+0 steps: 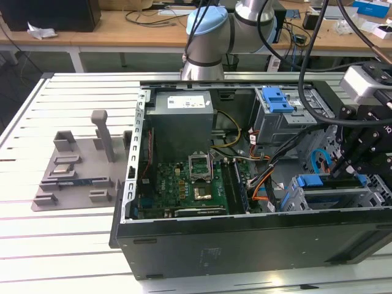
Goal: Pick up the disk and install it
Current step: 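Insert the second disk wire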
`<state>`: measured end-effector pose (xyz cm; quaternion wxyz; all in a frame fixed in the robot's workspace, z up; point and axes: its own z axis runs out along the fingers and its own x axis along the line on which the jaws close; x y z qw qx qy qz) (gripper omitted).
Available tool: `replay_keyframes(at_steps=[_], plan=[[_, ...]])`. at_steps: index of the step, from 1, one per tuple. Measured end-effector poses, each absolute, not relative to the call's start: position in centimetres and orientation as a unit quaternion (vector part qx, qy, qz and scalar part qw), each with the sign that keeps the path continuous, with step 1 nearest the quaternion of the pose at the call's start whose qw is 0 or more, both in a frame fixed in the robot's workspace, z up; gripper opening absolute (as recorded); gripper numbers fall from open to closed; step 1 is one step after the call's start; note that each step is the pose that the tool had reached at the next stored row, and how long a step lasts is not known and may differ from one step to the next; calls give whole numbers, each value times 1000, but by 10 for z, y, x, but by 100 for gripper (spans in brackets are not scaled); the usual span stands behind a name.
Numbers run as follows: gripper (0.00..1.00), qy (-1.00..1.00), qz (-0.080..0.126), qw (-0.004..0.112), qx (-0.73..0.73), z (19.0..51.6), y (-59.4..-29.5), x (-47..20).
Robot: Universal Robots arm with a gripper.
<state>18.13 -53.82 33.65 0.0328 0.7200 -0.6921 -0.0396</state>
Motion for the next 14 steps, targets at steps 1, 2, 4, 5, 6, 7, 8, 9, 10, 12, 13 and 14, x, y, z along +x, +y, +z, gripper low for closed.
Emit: replay_keyframes(at_steps=[1,2,4,5,6,7,8,9,10,12,13,14], plan=[[17,-692,-40,33,720,336,-538,181],[24,-692,-39,33,720,337,-538,181],[24,-692,-39,34,720,337,-538,181],[24,-692,-39,34,720,339,-538,181],[24,-692,-39,34,720,344,-538,181],[24,-692,-39,34,720,354,-538,181],[23,-692,-39,34,720,364,-538,181],[11,-692,-39,34,720,373,-538,181],[11,-692,-39,34,720,383,-537,181],[11,-692,-39,34,720,394,-537,181],[11,-692,-39,34,720,398,-537,181],[11,-692,-39,34,720,401,-537,181]])
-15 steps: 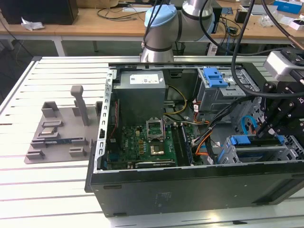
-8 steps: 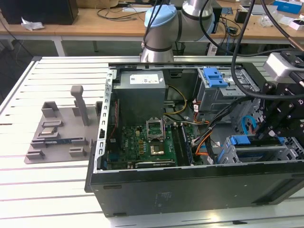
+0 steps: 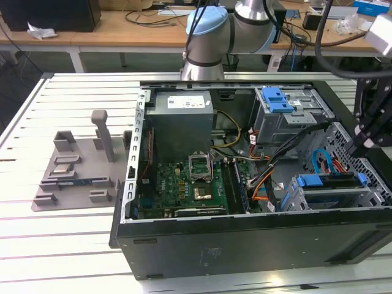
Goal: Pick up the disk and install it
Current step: 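Insert the second disk wire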
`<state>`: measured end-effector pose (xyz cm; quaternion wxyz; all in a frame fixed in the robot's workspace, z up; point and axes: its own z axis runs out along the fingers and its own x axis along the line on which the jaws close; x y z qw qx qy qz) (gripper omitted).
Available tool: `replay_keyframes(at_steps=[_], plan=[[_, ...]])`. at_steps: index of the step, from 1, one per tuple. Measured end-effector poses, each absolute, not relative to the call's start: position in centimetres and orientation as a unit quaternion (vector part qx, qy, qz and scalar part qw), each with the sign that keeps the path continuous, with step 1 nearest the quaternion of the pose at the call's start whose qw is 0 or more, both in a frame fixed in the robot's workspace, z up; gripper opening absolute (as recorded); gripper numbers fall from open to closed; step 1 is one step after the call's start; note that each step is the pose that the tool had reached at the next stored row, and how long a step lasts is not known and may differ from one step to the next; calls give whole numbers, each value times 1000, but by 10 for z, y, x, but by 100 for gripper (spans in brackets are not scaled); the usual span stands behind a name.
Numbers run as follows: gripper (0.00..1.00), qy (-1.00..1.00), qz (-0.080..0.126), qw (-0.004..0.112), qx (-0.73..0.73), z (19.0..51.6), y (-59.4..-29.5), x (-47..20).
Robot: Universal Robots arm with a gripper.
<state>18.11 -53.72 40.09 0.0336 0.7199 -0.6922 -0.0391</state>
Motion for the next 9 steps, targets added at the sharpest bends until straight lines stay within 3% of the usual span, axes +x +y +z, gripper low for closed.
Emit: replay_keyframes(at_steps=[9], plan=[[11,-692,-39,34,720,405,-537,181]])
